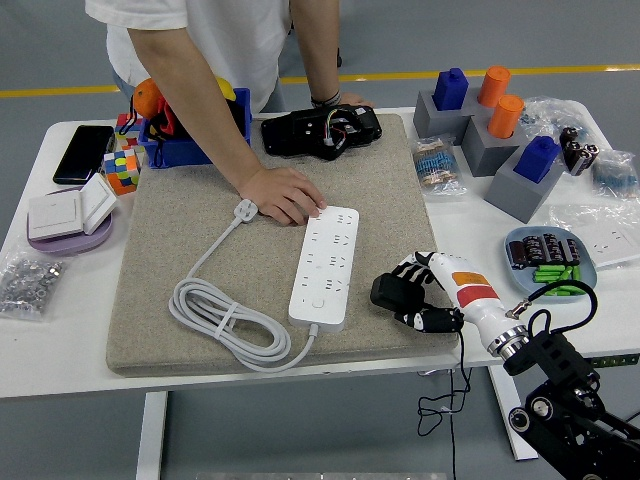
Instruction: Press the white button,pick up the black plug,place it near the board,insert it into the board
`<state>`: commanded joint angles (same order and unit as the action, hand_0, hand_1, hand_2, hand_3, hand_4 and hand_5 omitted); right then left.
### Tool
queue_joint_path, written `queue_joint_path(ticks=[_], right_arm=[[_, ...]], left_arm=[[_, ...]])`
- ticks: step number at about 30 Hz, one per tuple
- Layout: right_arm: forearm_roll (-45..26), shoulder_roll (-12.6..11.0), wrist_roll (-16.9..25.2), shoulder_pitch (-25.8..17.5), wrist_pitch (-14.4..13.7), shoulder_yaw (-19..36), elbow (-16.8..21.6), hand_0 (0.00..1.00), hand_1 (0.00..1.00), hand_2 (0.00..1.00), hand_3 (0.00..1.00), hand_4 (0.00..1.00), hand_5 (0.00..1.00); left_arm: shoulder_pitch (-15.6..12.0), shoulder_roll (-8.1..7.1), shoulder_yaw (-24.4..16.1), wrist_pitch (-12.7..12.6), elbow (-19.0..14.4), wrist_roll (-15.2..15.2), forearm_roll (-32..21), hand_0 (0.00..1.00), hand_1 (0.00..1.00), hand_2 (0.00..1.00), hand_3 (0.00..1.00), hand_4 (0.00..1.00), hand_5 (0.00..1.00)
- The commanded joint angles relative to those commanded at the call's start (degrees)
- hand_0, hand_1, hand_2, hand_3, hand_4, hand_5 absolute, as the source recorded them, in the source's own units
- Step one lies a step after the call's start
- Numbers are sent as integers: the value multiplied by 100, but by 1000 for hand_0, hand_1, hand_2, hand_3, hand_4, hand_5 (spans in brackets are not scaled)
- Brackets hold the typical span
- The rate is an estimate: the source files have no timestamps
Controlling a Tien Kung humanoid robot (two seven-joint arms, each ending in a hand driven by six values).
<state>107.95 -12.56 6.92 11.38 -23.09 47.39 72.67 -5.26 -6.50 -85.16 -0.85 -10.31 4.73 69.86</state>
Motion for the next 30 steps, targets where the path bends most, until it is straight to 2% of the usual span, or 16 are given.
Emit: queue_joint_path(ticks=[5, 6, 7, 16, 24, 30], right_arm=[[-92, -2, 21, 54, 44, -21, 34, 427, 297, 326, 471, 780, 2], [-117, 0, 17, 73, 61, -23, 50, 375, 295, 331, 488, 772, 2], [-144, 4, 14, 97, 76, -26, 68, 375, 295, 331, 488, 772, 2], [-436, 122, -64, 630, 257, -184, 149, 349, 280, 316, 498, 753, 2], [-703, 309, -395, 1047, 509, -468, -17, 324, 271, 312, 519, 750, 2], [-756, 362, -625, 1237, 737, -702, -142, 311, 269, 309, 525, 743, 2]], left_arm=[[0, 4, 1, 2, 0, 2, -2, 462, 498, 525, 568, 609, 247], [-1, 3, -2, 2, 0, 2, -2, 463, 499, 525, 568, 608, 247], [-1, 2, -4, 1, 0, 2, -1, 463, 499, 525, 568, 608, 247], [14, -7, 15, -5, 0, -3, -24, 463, 499, 526, 568, 608, 247], [29, -22, 22, -4, 0, 5, -26, 463, 499, 526, 568, 609, 247], [36, -25, 23, -5, 0, 5, -30, 463, 497, 526, 568, 609, 247]])
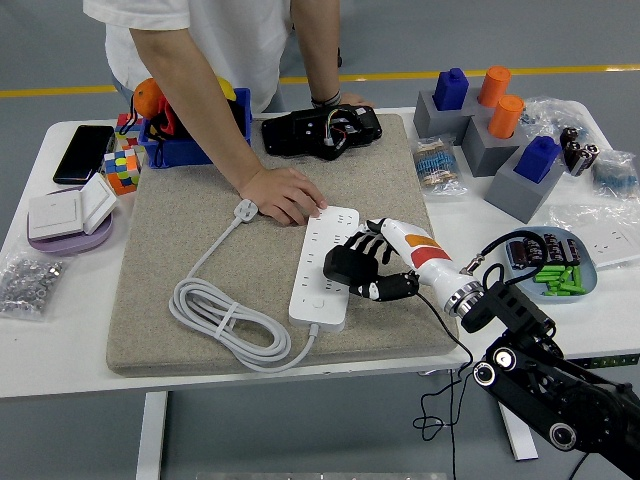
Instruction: Press the white button,pick up the black plug,place it near the board,insert it into the board
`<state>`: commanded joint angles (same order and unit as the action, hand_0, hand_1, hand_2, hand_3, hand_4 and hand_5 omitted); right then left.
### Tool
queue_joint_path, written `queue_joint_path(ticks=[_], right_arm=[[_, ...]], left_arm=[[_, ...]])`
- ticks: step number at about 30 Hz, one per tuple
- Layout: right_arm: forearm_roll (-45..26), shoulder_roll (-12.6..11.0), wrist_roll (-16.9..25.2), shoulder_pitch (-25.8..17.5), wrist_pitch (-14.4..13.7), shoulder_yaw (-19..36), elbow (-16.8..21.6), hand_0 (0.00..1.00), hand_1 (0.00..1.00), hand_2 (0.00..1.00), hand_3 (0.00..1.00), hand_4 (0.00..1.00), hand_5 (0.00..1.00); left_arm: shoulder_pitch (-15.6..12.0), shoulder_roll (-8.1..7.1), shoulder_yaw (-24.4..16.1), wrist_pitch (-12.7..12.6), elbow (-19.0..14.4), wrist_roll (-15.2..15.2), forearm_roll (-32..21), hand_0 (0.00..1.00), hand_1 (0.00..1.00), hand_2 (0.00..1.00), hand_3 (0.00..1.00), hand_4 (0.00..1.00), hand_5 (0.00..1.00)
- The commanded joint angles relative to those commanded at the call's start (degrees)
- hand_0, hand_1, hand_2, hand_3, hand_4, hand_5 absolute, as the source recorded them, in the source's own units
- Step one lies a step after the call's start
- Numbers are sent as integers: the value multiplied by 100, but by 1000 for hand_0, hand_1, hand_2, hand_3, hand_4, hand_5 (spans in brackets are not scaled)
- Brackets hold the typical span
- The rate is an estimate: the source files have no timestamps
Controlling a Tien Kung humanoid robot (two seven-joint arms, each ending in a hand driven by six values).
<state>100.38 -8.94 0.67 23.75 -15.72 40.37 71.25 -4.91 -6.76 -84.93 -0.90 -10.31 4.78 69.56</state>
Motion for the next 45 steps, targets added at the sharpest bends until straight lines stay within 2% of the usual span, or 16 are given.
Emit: queue_joint_path(ticks=[11, 30, 45], right_arm=[[38, 5, -114, 119, 156, -219, -125, 309, 269, 308, 526, 720, 2], [137, 29, -95, 202, 111, -242, -249, 301, 266, 306, 528, 716, 2], [84, 23, -95, 180, 189, -262, -297, 307, 268, 308, 532, 722, 2]], left_arm=[[-8, 1, -21, 2, 0, 7, 20, 462, 497, 526, 568, 609, 246], [6, -4, 5, 1, 0, 3, -5, 464, 499, 525, 568, 609, 245], [12, -9, 27, 0, 0, 2, -18, 463, 499, 525, 568, 608, 246]])
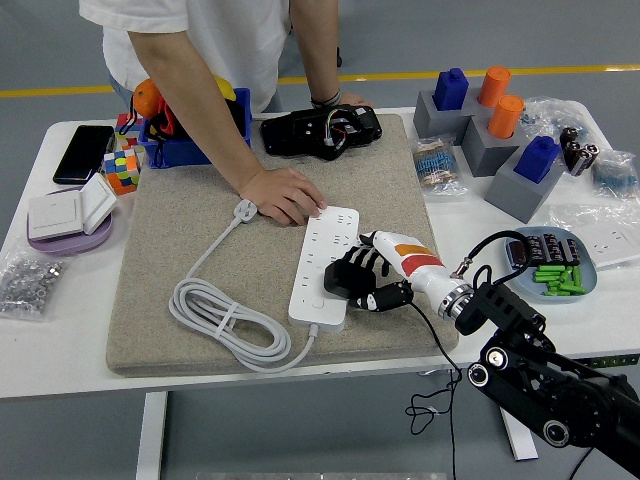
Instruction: Press the white button,pick up the black plug,place it near the board,insert it into the board
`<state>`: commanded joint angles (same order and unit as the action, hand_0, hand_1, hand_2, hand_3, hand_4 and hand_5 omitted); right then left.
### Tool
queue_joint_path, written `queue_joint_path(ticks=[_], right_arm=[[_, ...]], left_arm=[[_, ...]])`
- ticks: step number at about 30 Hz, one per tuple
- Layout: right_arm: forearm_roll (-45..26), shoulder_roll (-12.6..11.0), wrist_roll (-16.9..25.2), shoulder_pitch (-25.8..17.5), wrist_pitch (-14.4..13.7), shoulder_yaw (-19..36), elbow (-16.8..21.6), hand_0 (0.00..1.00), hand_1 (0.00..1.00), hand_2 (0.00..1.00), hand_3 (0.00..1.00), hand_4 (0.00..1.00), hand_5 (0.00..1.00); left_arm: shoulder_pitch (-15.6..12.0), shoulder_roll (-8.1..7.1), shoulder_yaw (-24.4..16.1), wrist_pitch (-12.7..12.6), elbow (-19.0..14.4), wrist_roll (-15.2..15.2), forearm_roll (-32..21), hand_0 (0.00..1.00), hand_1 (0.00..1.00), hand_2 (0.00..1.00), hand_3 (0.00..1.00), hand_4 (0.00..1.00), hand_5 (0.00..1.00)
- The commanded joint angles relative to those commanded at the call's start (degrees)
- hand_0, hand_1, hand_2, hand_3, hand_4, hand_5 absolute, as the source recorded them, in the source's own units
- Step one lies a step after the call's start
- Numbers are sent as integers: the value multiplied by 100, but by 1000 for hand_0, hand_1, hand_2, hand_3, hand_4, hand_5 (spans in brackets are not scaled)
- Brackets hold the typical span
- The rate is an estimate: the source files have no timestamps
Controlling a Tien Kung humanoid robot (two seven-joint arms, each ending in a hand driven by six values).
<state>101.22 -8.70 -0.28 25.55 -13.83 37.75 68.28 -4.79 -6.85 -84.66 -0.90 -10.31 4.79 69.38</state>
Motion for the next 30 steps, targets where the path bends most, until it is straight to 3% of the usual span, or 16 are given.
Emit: queue_joint_path(ticks=[3, 4, 9, 10, 15, 16, 30], right_arm=[[-26, 2, 12, -3, 20, 5, -8, 307, 268, 308, 532, 722, 2], [-27, 2, 13, -4, 25, 6, -7, 371, 328, 369, 556, 801, 2], [-53, 7, 32, -16, 40, 8, -12, 371, 328, 369, 556, 801, 2], [-61, 9, 44, -18, 37, 10, -14, 420, 404, 428, 560, 882, 2], [-63, 18, 83, -24, 2, 25, -21, 420, 404, 428, 560, 882, 2], [-62, 19, 88, -24, -2, 29, -23, 440, 463, 489, 570, 946, 18], [-86, 27, 143, -15, -80, 63, -40, 438, 501, 528, 580, 984, 61]], left_arm=[[-5, -7, -15, -1, 0, 6, 16, 463, 499, 525, 568, 608, 246], [-6, -8, -19, -1, 0, 9, 21, 463, 497, 525, 568, 609, 246], [-19, -2, -21, 1, 0, 10, 22, 463, 497, 525, 568, 609, 246], [-20, 0, -15, 1, 0, 7, 20, 462, 500, 526, 568, 609, 246], [-22, 3, -16, 1, 0, 3, 20, 462, 500, 526, 568, 609, 246], [-24, 4, -17, 1, 0, 3, 21, 462, 499, 526, 569, 609, 246], [-16, 10, -24, 2, 0, -2, 25, 461, 500, 523, 568, 609, 247]])
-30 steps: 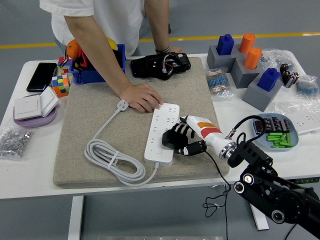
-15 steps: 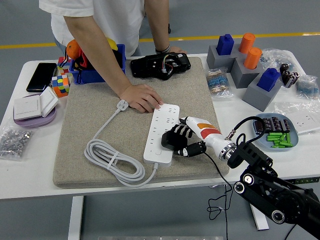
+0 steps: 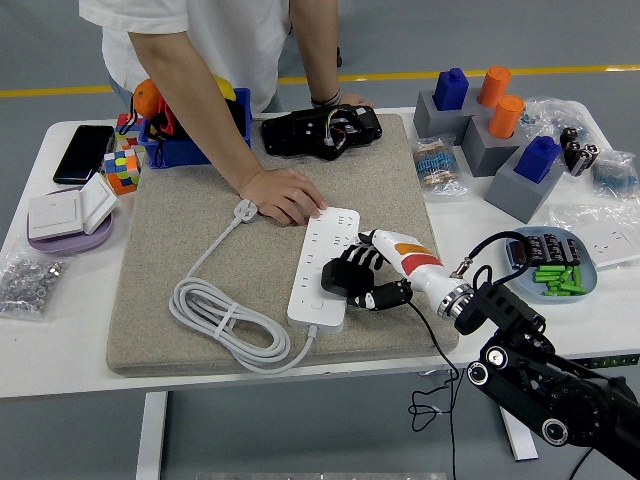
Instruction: Press the white button,pick up the black plug,place it near the board,insert it into the board
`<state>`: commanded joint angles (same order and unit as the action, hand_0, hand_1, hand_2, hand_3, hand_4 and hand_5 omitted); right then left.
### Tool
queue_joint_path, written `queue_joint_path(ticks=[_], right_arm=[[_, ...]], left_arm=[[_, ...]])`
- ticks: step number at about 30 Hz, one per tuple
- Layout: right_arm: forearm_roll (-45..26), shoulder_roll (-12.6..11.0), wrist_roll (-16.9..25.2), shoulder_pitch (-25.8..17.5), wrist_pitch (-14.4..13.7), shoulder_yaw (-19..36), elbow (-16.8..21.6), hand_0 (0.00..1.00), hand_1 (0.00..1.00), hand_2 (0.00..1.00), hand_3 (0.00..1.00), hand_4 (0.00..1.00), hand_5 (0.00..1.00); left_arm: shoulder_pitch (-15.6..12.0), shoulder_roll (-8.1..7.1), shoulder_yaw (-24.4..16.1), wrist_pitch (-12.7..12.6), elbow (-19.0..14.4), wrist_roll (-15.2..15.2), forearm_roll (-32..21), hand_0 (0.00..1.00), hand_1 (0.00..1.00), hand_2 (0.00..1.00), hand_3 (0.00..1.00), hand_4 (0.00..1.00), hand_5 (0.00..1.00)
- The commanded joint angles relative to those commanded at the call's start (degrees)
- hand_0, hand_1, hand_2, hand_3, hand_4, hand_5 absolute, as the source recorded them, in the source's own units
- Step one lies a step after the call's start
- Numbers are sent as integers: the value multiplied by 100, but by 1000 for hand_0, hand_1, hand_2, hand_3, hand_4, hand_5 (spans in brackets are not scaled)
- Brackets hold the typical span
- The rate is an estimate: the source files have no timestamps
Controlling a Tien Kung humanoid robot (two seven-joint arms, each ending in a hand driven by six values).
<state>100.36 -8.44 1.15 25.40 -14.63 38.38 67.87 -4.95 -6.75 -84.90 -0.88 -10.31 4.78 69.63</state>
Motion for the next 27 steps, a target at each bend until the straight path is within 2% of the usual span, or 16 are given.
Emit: queue_joint_path(ticks=[14, 27], right_arm=[[12, -8, -31, -12, 97, 13, 16, 435, 491, 531, 582, 998, 84], [-54, -18, 119, -15, 47, -8, 57, 416, 463, 498, 576, 991, 82]], left_arm=[[-7, 6, -21, 3, 0, 3, 16, 462, 500, 526, 568, 609, 247], [-3, 7, -13, 4, 0, 0, 9, 461, 496, 525, 568, 608, 246]])
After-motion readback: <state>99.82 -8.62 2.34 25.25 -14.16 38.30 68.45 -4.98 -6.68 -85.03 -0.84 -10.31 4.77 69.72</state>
